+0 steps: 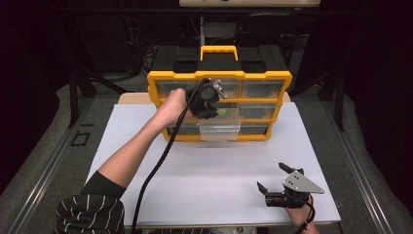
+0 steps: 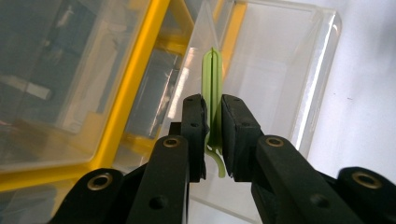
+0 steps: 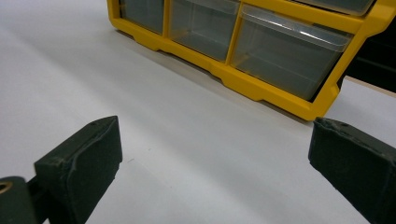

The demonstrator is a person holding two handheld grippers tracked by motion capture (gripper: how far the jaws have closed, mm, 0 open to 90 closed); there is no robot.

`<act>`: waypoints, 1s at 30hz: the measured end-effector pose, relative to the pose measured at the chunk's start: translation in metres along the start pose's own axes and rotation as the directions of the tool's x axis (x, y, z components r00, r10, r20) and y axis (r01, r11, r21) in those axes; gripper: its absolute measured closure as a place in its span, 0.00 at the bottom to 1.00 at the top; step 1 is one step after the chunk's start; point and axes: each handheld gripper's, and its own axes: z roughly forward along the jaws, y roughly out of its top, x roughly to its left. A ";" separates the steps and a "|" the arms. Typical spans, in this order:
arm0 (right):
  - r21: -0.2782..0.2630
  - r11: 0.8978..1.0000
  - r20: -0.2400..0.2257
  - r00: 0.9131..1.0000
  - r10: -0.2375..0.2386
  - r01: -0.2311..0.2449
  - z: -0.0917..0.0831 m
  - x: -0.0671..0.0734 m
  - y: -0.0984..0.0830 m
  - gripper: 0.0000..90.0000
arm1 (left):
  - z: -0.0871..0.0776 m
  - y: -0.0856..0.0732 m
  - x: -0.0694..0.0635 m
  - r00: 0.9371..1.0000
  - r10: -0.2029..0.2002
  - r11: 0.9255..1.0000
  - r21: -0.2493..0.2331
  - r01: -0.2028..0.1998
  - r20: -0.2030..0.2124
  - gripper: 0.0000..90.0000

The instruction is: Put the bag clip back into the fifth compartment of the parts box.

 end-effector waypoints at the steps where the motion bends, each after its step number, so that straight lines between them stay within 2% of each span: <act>1: 0.000 1.000 0.000 1.000 0.001 -0.001 0.000 0.000 0.000 0.03 | 0.001 0.000 0.000 1.000 -0.001 1.000 0.002 0.001 0.001 0.89; 12: 0.000 1.000 -0.002 1.000 0.004 -0.004 0.001 0.000 0.000 0.03 | 0.010 -0.001 0.000 1.000 0.002 1.000 0.030 -0.002 0.017 0.89; 20: 0.000 1.000 -0.003 1.000 0.004 -0.004 0.001 0.000 0.000 0.03 | 0.013 -0.002 0.001 1.000 -0.013 1.000 0.025 0.013 0.020 0.88; 23: 0.003 1.000 -0.003 1.000 0.005 -0.005 0.000 0.000 0.000 0.03 | 0.011 -0.002 0.002 1.000 -0.023 1.000 0.004 0.023 0.017 0.88; 30: 0.001 1.000 -0.003 1.000 0.005 -0.005 0.000 0.000 0.000 0.03 | -0.003 -0.008 0.003 0.999 -0.037 0.998 -0.054 0.036 -0.004 0.73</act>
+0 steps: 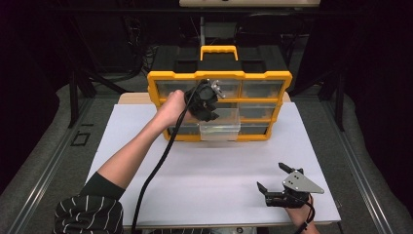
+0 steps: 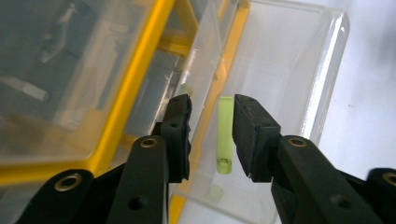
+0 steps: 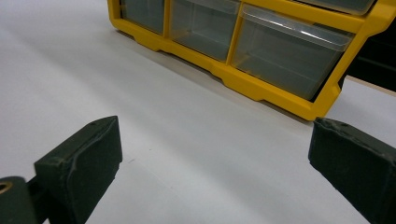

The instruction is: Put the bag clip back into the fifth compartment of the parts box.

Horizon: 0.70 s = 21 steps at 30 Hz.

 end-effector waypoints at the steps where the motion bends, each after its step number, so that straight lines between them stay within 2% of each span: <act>1: 0.002 1.000 0.000 1.000 0.000 0.000 0.000 0.000 0.000 0.03 | -0.004 -0.001 0.000 1.000 -0.004 1.000 -0.011 0.004 -0.002 0.70; 5: 0.000 1.000 0.002 1.000 -0.001 0.001 0.000 0.000 0.000 0.03 | -0.017 -0.007 0.000 1.000 -0.006 1.000 -0.011 0.005 -0.010 0.55; 11: 0.003 1.000 0.001 1.000 0.000 0.000 0.000 0.000 0.000 0.03 | -0.034 -0.021 0.003 0.999 -0.044 0.999 -0.028 0.043 -0.025 0.36; 16: 0.004 1.000 0.001 1.000 -0.002 0.002 0.000 0.000 0.000 0.03 | -0.042 -0.034 0.004 0.997 -0.066 0.998 -0.027 0.064 -0.044 0.16; 21: 0.003 1.000 0.001 1.000 -0.003 0.003 0.000 0.001 0.000 0.03 | -0.045 -0.050 0.002 0.996 -0.078 0.997 -0.020 0.077 -0.054 0.09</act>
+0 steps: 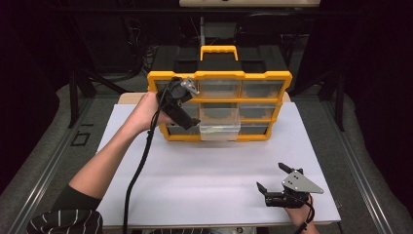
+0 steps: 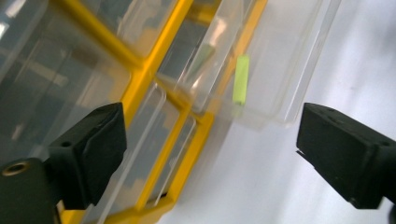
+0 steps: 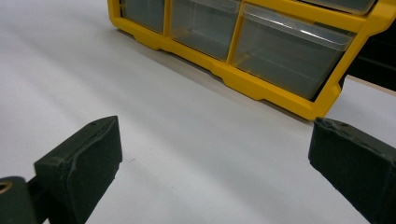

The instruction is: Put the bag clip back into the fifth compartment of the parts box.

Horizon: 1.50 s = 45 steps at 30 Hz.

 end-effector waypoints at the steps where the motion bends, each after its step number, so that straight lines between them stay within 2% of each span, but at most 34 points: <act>1: 0.000 1.000 0.001 1.000 0.001 -0.001 0.000 0.000 0.000 0.03 | -0.001 -0.004 -0.001 1.000 -0.003 1.000 0.001 0.003 -0.007 0.09; 13: 0.001 1.000 0.000 1.000 0.002 -0.002 0.000 0.000 0.000 0.03 | -0.007 -0.048 -0.010 0.997 -0.054 0.998 -0.026 0.052 -0.056 0.02; 24: 0.004 1.000 0.000 1.000 0.000 0.000 0.000 0.000 0.000 0.03 | 0.006 -0.099 -0.024 0.990 -0.124 0.992 -0.025 0.122 -0.065 0.00; 33: 0.003 1.000 0.001 1.000 0.004 -0.004 0.001 0.000 0.000 0.03 | 0.020 -0.141 -0.036 0.978 -0.196 0.980 -0.047 0.193 -0.075 0.00; 39: 0.007 1.000 -0.001 1.000 0.003 -0.003 0.002 0.001 0.000 0.03 | 0.028 -0.164 -0.048 0.971 -0.221 0.974 -0.062 0.216 -0.093 0.00; 45: 0.007 1.000 -0.001 1.000 0.003 -0.003 0.002 0.001 0.000 0.03 | 0.036 -0.184 -0.056 0.961 -0.259 0.962 -0.112 0.247 -0.100 0.00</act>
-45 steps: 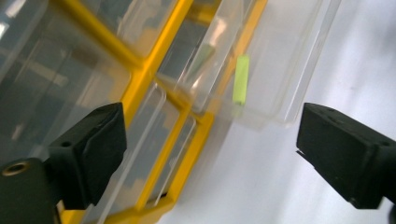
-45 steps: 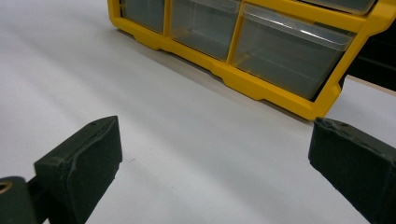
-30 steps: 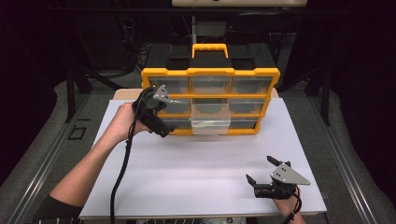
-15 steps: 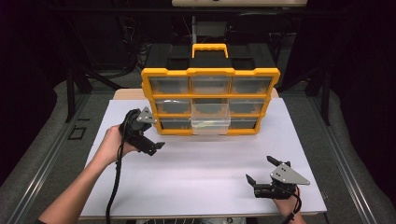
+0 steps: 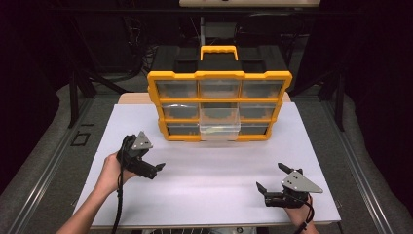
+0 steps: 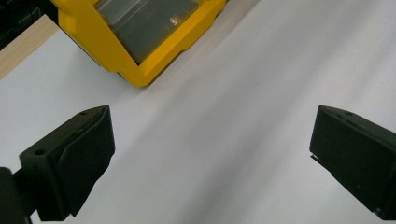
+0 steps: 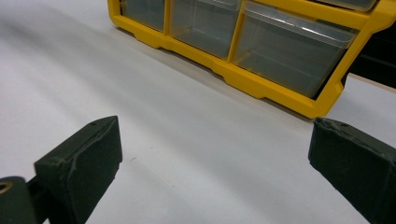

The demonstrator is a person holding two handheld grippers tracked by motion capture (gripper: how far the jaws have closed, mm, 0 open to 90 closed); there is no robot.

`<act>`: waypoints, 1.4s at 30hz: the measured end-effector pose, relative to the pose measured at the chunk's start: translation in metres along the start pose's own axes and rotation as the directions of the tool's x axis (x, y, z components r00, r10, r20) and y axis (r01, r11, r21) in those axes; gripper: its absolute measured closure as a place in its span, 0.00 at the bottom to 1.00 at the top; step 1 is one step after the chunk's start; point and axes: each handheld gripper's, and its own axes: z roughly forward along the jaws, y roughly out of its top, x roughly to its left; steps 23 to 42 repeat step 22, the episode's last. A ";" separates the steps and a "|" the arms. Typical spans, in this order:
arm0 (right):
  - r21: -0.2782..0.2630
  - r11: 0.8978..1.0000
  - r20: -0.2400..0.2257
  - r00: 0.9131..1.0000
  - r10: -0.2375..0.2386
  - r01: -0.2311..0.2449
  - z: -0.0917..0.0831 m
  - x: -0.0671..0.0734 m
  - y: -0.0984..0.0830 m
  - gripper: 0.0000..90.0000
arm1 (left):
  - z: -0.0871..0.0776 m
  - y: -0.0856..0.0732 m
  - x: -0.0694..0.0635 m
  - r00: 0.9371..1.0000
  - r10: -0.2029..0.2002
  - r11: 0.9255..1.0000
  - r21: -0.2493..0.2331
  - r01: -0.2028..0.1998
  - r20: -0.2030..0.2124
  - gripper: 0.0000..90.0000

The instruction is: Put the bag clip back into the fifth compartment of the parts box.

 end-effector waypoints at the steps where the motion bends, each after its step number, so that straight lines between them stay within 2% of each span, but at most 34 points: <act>1: 0.001 1.000 0.000 1.000 0.000 0.000 0.000 0.000 0.000 0.03 | 0.001 -0.003 -0.001 1.000 -0.004 1.000 -0.004 0.004 -0.004 0.00; 5: 0.001 1.000 0.000 1.000 0.000 0.000 0.000 0.000 0.000 0.03 | 0.007 -0.017 -0.005 1.000 -0.015 1.000 -0.017 0.014 -0.002 0.00; 9: 0.002 1.000 -0.001 1.000 -0.002 0.002 0.000 0.000 0.000 0.03 | 0.015 -0.030 -0.009 0.999 -0.048 0.998 -0.034 0.048 -0.007 0.00; 11: 0.003 1.000 -0.002 1.000 -0.004 0.004 0.000 0.000 0.000 0.03 | 0.018 -0.035 -0.011 0.998 -0.054 0.998 -0.046 0.053 -0.021 0.00; 15: 0.004 1.000 -0.003 1.000 -0.002 0.002 0.001 0.000 0.000 0.03 | 0.022 -0.044 -0.013 0.997 -0.071 0.994 -0.089 0.068 -0.028 0.00; 18: 0.005 1.000 -0.007 1.000 -0.001 0.001 0.001 0.000 0.000 0.02 | 0.022 -0.050 -0.015 0.995 -0.095 0.987 -0.131 0.090 -0.028 0.00; 22: 0.003 1.000 -0.008 1.000 -0.001 0.001 0.001 -0.001 -0.001 0.02 | 0.025 -0.056 -0.013 0.993 -0.117 0.982 -0.152 0.110 -0.032 0.00; 42: 0.003 1.000 -0.008 1.000 -0.001 0.001 0.001 -0.001 -0.001 0.02 | 0.025 -0.056 -0.013 0.993 -0.117 0.982 -0.152 0.110 -0.032 0.00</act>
